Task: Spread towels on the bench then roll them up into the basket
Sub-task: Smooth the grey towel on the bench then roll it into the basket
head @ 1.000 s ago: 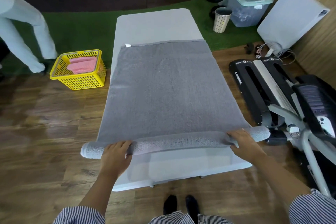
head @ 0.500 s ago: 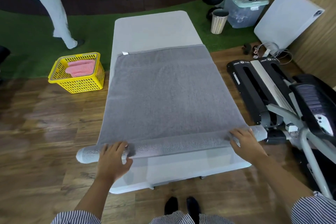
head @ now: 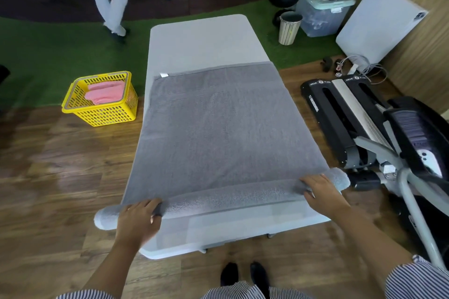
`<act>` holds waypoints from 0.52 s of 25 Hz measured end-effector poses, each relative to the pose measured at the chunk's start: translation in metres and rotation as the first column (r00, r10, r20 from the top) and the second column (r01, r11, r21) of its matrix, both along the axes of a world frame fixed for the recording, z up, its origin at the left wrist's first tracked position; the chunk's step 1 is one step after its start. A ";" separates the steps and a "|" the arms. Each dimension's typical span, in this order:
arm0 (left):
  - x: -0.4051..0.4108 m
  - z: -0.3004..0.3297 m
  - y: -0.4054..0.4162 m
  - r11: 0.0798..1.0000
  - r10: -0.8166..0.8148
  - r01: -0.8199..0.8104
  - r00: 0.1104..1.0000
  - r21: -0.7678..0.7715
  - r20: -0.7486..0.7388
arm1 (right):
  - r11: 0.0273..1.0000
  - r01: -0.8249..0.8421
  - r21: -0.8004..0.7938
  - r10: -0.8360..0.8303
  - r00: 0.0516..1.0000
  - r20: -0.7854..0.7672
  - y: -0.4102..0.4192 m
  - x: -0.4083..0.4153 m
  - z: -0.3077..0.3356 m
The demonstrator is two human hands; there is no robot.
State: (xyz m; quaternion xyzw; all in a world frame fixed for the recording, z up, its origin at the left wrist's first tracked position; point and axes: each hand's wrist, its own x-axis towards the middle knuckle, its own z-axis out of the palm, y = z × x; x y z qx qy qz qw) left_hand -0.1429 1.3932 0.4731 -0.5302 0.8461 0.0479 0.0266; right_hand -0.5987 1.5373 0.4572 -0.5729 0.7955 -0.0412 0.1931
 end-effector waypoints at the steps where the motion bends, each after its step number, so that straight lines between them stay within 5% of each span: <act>1: -0.003 -0.002 -0.002 1.000 -0.009 0.008 1.000 -0.021 -0.014 | 0.999 0.016 0.048 -0.016 1.000 -0.002 -0.001 -0.002 0.004; 4: -0.013 0.001 -0.002 0.999 -0.034 0.032 0.998 -0.041 -0.061 | 0.998 0.016 0.055 -0.016 1.000 0.010 0.002 -0.005 0.013; 8: -0.021 0.002 0.004 0.999 0.004 -0.009 0.995 -0.051 -0.101 | 0.989 0.049 -0.139 -0.053 0.998 -0.025 0.011 -0.001 0.011; 13: -0.021 -0.007 0.000 0.997 -0.037 0.040 0.999 0.065 -0.037 | 0.998 -0.057 0.027 0.058 0.997 -0.040 0.017 -0.008 0.008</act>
